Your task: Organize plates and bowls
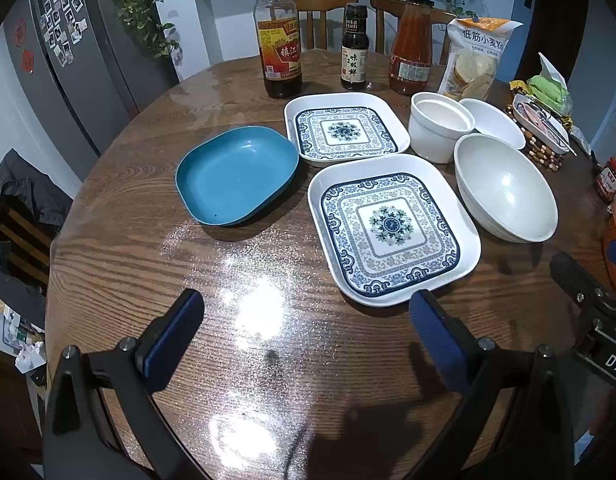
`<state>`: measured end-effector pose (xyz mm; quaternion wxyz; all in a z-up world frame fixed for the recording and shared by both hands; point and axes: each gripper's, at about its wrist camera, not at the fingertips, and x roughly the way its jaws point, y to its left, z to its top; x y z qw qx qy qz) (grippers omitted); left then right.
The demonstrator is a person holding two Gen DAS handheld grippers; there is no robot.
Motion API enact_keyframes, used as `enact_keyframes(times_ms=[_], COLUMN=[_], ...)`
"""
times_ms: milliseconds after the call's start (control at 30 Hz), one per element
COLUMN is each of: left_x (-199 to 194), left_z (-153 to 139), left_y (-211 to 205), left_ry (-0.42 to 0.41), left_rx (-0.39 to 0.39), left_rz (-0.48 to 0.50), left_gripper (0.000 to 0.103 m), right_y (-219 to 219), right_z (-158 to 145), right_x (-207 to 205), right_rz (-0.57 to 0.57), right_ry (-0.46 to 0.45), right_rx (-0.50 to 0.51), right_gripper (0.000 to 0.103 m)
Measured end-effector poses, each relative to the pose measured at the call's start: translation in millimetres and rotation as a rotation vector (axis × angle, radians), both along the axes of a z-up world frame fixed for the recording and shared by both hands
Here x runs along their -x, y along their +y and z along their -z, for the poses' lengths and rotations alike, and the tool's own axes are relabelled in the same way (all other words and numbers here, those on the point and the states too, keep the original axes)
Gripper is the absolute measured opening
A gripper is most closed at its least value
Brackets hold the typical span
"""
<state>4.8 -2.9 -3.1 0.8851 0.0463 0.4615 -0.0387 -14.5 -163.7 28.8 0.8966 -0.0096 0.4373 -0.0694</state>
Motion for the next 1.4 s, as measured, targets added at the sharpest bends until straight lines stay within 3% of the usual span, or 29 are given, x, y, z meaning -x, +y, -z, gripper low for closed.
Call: enact_keyframes(times_ms=[1400], left_x=[0.9], left_z=[-2.8], left_y=[-0.8], left_ry=[-0.005], left_rx=[0.013], left_rz=[0.009], left_gripper=[0.103], right_y=[0.0], right_z=[-3.8], right_x=[1.9], right_rz=[0.001], right_ry=[-0.002], right_rx=[-0.007], right_gripper=[0.103])
